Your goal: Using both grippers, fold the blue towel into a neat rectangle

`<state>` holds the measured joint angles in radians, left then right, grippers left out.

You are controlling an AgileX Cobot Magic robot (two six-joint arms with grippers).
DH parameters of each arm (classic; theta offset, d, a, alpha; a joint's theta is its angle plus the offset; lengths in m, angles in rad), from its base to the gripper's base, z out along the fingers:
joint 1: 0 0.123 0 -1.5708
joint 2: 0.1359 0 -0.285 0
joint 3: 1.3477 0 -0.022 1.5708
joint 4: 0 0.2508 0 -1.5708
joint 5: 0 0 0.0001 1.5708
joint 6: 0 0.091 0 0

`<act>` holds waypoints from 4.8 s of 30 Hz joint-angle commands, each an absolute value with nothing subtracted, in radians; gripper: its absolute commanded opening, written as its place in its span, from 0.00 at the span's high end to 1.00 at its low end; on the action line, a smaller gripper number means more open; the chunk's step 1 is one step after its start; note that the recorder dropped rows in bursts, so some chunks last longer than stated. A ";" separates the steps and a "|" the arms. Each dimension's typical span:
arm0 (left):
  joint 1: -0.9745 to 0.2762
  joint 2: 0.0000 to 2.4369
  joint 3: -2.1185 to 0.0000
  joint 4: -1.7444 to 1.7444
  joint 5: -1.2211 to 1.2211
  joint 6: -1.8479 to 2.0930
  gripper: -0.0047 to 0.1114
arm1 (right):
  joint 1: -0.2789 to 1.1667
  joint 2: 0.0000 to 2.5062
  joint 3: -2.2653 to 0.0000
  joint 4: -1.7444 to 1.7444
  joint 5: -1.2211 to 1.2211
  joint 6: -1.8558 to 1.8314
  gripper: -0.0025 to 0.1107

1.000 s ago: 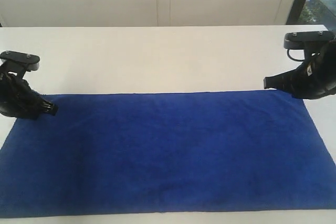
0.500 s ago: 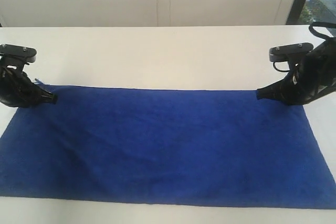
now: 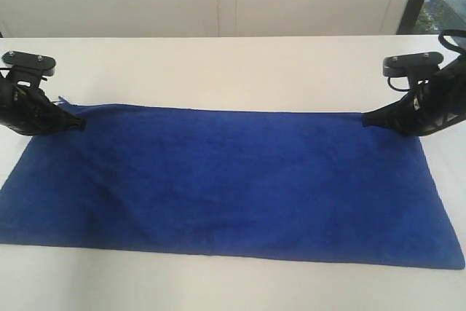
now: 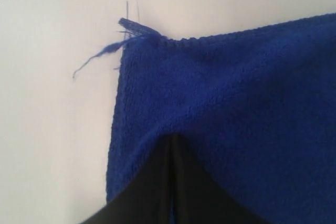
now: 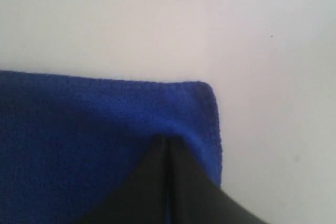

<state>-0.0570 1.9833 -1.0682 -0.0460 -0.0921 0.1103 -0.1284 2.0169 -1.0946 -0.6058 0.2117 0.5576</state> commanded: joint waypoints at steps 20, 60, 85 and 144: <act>-0.052 1.919 -1.049 -0.044 0.058 0.111 0.49 | -0.141 1.754 -1.013 -0.598 0.214 0.587 0.98; -0.032 2.058 -1.049 -0.119 -0.374 0.238 0.96 | -0.141 1.678 -0.998 -0.602 0.236 0.580 0.98; -0.032 1.771 -1.046 -0.119 -0.009 0.261 0.96 | -0.139 1.575 -0.986 -0.507 0.342 0.568 0.98; -0.032 0.523 -0.512 -0.219 0.727 0.183 0.96 | -0.139 1.547 -0.747 -0.192 0.333 0.339 0.65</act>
<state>-0.0363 0.5308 -0.5187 -0.2160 0.7218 0.1800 -0.1348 1.5251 -0.7448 -0.1846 0.3496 0.3494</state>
